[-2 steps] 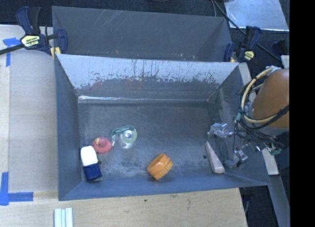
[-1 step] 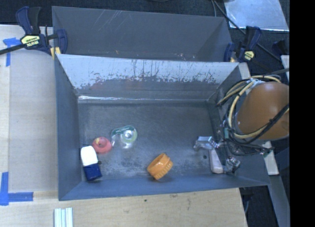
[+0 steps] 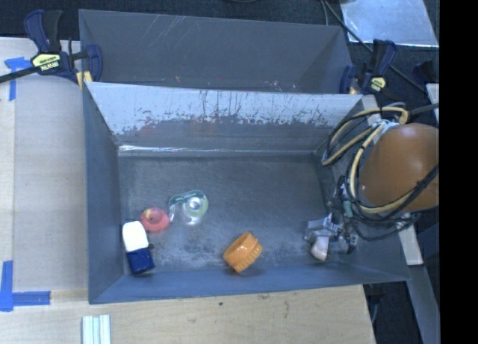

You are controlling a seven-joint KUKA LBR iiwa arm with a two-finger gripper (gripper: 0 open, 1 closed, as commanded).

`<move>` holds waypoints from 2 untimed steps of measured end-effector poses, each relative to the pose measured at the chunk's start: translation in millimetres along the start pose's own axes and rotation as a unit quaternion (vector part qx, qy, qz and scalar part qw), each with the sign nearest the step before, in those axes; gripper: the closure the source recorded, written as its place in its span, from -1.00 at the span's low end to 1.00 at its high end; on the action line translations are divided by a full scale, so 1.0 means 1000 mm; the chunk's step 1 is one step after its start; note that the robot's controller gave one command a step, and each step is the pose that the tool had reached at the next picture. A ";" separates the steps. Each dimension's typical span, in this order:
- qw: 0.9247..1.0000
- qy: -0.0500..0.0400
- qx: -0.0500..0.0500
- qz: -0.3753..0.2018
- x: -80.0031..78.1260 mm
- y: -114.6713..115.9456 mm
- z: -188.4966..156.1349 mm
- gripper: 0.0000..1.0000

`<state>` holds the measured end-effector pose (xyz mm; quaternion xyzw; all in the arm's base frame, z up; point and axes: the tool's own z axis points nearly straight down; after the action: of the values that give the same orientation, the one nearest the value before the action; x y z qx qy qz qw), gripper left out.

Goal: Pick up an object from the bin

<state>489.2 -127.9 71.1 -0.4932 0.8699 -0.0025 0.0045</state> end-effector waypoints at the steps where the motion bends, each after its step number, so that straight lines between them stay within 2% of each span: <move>1: 1.000 0.000 0.000 0.000 0.000 0.000 0.000 1.00; 2: 1.000 0.001 -0.004 0.000 0.000 0.002 -0.006 1.00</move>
Offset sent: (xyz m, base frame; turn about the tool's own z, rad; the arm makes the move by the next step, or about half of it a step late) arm 0.0000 0.0001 0.0637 0.0000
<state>487.1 -127.1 77.4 -0.4929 0.8701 0.0003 0.0016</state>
